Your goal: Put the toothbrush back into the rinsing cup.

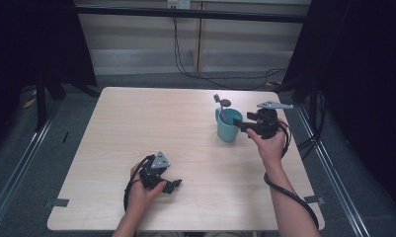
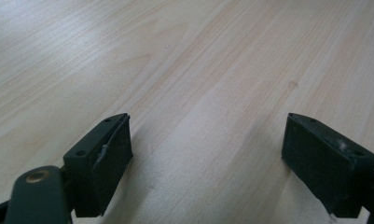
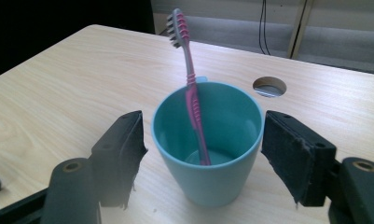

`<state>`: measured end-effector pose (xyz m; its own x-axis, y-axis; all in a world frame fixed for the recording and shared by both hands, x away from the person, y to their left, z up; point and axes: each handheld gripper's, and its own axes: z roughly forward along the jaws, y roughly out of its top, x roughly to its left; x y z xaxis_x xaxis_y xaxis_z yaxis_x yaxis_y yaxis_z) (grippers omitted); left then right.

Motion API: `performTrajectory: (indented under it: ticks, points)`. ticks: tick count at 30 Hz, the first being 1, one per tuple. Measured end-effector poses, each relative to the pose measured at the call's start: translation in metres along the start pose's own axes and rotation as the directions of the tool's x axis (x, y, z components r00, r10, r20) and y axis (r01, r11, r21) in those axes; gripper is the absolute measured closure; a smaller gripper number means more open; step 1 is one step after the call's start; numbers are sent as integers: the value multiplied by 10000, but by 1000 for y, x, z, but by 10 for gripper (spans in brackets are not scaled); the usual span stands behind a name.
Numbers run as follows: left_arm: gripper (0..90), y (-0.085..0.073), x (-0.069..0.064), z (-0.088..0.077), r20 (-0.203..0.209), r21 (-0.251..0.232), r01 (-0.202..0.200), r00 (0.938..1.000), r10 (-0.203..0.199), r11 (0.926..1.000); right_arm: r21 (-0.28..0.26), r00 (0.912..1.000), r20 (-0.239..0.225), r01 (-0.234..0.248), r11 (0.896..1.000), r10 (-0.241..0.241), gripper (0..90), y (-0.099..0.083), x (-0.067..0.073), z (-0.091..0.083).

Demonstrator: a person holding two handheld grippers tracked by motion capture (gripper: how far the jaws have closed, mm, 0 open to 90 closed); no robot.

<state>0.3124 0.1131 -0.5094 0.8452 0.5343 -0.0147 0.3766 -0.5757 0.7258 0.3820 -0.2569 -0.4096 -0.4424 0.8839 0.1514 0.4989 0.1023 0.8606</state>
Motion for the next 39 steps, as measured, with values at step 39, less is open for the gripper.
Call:
performTrajectory:
  ticks: [39]
  points:
    - [153, 0, 0, 1, 73, -51, 18, 10000, -18, 10000, 327, 9980, -463, 457, 9984, -441, 251, -38, 13, -27]
